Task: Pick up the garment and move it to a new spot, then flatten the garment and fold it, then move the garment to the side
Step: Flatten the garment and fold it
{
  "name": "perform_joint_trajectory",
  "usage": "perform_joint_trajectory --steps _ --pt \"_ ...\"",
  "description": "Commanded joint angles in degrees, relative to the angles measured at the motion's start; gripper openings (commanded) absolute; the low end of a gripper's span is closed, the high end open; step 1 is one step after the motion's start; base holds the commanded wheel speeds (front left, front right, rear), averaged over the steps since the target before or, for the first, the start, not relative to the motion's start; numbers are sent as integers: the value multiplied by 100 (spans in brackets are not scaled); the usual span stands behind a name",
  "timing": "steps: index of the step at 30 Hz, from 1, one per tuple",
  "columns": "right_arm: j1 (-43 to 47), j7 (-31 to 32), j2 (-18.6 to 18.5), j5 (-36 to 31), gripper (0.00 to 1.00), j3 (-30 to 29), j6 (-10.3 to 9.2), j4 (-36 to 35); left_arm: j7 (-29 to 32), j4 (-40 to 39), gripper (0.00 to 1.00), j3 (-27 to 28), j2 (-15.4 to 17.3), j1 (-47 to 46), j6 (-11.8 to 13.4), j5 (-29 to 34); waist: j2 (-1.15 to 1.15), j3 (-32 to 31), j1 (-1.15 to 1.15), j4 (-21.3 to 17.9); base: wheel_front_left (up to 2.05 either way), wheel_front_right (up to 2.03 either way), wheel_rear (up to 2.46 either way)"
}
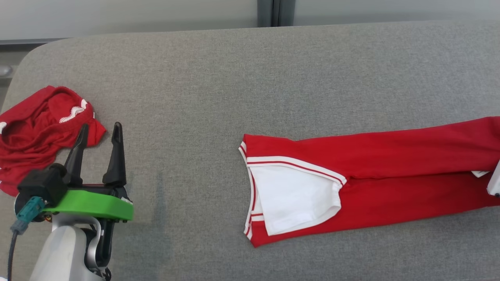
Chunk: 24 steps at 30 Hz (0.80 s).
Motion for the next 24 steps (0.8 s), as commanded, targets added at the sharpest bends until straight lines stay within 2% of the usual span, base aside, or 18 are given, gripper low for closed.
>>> perform_joint_trajectory --steps 1,5,9,14,18,24 --pt "1 62 -24 -62 0 -95 -12 -112 6 31 100 46 65 -120 33 -51 0 -36 0 4 0 0 0" --pt "155 319 47 -206 0 -181 -12 -502 54 93 100 82 140 -244 45 -62 0 -96 0 1 0 0 0" --pt "394 655 266 -79 0 165 -11 -961 90 84 100 87 165 -232 71 -83 0 -164 0 -3 0 0 0" --pt "753 946 492 379 0 1143 -10 -1673 91 -9 100 144 192 -38 134 -147 0 -233 0 3 0 0 0" --pt "893 1048 511 711 0 2124 -10 -2096 90 -71 100 220 246 76 165 -205 0 -279 0 30 0 0 0" --pt "746 979 578 1102 0 3461 -10 -2262 91 -202 100 319 303 237 254 -284 0 -329 0 121 0 0 0"
